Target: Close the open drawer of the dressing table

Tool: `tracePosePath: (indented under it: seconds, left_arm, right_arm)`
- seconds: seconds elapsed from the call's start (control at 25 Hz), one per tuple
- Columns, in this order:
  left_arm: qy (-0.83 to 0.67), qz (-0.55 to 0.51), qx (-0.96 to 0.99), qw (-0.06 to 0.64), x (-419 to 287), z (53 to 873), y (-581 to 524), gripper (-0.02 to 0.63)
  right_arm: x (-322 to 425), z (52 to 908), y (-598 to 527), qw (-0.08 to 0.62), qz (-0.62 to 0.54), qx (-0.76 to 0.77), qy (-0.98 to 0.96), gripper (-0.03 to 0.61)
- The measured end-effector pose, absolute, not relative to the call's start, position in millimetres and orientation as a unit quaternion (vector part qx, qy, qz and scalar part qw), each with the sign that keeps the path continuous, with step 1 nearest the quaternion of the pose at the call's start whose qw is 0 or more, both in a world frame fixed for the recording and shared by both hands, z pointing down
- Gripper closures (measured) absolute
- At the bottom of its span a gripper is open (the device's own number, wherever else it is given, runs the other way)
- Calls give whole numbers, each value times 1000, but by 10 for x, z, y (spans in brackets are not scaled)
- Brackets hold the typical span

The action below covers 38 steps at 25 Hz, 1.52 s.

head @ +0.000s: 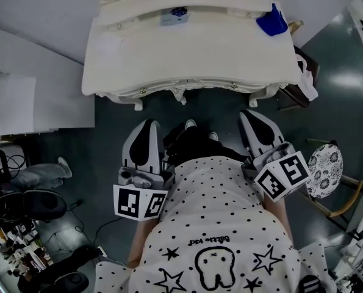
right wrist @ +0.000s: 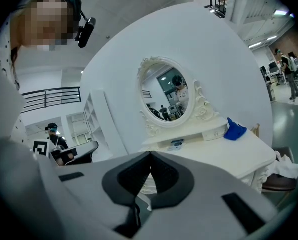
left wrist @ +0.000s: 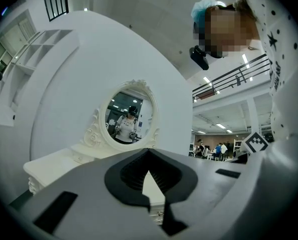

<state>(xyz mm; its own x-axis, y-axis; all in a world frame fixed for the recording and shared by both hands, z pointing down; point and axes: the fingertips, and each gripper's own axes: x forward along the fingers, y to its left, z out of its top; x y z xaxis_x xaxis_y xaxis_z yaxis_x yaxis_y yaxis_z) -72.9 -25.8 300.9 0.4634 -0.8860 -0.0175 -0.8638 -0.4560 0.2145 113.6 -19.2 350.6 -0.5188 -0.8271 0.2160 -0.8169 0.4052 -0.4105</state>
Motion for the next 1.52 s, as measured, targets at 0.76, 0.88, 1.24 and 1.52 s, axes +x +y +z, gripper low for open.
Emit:
tracePosePath:
  seconds: [0.76,0.88,1.24,1.52]
  left_arm:
    - [-515,-66,850,89,-775,2981,-270,601]
    - [-515,-66,850,90,-772,2977,-274,601]
    - [-517,-66,849,92,-781,2976,-275,601]
    - [-518,-66,848,94,-785,2993,-277,601]
  right_arm:
    - [1120,3538,-181,7,-241,-489,838,569]
    - [1125,3533,-190,7,-242,-490,837,569]
    - [1101,3538,-196,3,-243,-486,840,569]
    - [1105,3546,-202,3,-243,-485,840,570]
